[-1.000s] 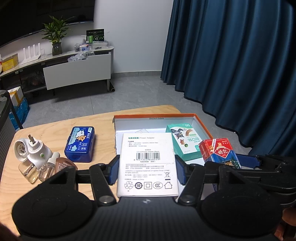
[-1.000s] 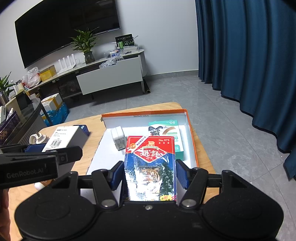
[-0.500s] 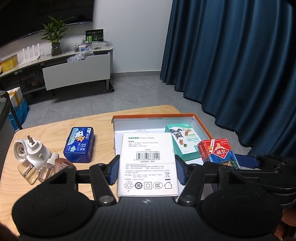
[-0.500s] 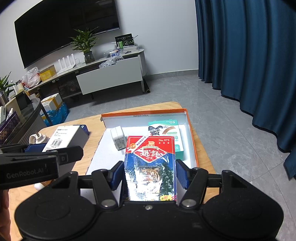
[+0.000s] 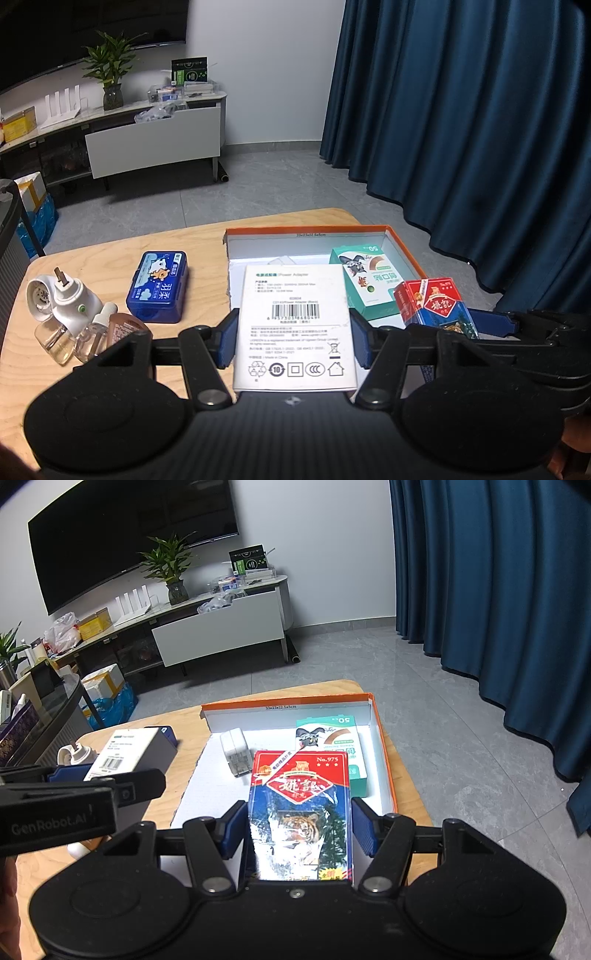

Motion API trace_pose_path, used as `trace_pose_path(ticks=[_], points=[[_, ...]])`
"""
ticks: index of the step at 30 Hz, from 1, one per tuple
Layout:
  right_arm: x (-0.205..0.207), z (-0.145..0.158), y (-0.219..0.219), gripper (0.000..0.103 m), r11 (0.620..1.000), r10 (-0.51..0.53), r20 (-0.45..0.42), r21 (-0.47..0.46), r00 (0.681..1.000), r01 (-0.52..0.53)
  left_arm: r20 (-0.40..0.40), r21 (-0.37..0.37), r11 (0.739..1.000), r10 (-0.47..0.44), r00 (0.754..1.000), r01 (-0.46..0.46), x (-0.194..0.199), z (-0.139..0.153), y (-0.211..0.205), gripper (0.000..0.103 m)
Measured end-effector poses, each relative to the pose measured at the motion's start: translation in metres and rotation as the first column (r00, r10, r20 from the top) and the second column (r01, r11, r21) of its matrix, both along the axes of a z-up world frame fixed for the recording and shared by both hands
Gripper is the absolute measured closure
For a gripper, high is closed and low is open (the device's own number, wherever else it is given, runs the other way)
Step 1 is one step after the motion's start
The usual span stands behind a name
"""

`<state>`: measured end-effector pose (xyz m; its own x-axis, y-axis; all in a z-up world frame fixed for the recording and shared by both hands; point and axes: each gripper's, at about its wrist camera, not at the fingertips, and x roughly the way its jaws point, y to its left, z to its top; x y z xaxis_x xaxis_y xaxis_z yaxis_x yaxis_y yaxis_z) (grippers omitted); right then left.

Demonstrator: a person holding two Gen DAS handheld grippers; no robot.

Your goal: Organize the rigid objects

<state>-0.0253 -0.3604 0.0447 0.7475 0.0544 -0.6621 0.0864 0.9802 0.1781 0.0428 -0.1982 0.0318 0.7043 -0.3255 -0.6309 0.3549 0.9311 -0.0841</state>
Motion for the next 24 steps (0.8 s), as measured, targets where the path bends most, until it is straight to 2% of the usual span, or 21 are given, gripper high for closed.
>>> trace_pose_path(ticks=[17, 24], points=[[0.002, -0.002, -0.001, 0.031, 1.000, 0.001, -0.006, -0.001, 1.000, -0.001, -0.006, 0.002, 1.000, 0.000, 1.000, 0.000, 0.000, -0.002, 0.000, 0.043], [-0.001, -0.012, 0.001, 0.031, 1.000, 0.000, -0.020, 0.000, 1.000, 0.000, -0.013, 0.001, 1.000, 0.001, 1.000, -0.001, 0.000, -0.005, -0.001, 0.043]])
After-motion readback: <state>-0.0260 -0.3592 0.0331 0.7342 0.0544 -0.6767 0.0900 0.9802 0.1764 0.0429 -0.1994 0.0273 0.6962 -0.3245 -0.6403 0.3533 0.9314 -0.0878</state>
